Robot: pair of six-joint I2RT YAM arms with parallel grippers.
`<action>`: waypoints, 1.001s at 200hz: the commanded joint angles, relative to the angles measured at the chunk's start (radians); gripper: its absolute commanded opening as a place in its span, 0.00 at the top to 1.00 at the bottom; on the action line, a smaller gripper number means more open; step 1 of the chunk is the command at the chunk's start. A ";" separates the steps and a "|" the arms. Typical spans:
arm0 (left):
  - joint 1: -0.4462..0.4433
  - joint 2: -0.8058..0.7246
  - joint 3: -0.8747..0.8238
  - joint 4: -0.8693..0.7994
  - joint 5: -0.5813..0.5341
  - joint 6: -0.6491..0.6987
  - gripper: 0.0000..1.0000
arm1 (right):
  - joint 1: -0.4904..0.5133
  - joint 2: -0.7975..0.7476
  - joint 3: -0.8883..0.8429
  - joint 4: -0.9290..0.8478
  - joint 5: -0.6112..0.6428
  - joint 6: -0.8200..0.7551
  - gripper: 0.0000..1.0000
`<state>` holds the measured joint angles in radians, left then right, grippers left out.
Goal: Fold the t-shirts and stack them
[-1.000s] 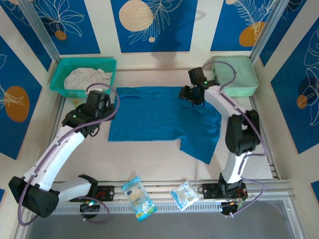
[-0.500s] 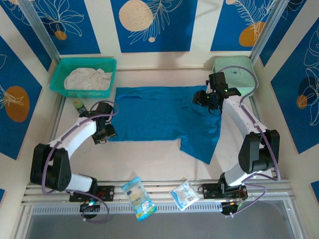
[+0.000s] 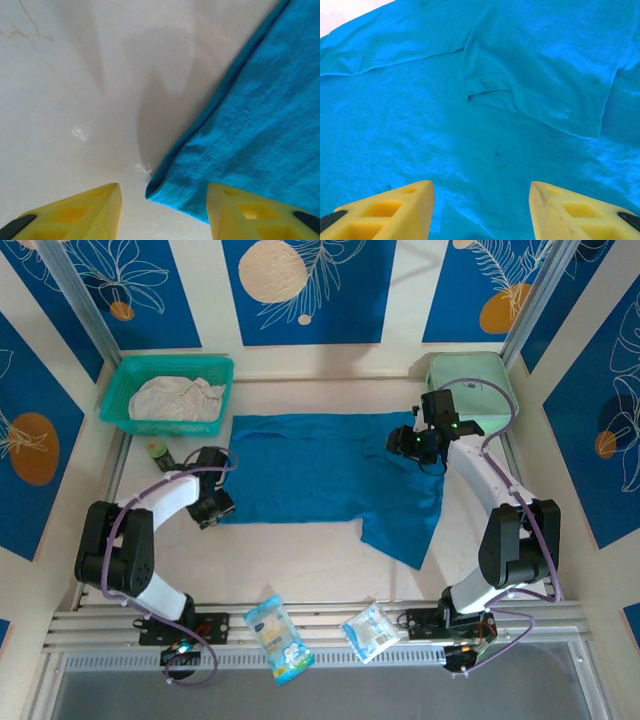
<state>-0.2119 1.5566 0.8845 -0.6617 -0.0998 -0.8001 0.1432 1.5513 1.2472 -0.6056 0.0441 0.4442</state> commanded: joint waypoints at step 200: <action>0.006 0.165 0.142 0.100 0.068 0.163 1.00 | 0.144 -0.453 0.009 -0.155 -0.222 -0.664 0.44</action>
<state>-0.2070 1.7462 1.0492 -0.7937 -0.0822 -0.6720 0.2287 1.0985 1.2446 -0.6098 -0.0715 0.0643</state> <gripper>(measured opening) 0.061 0.604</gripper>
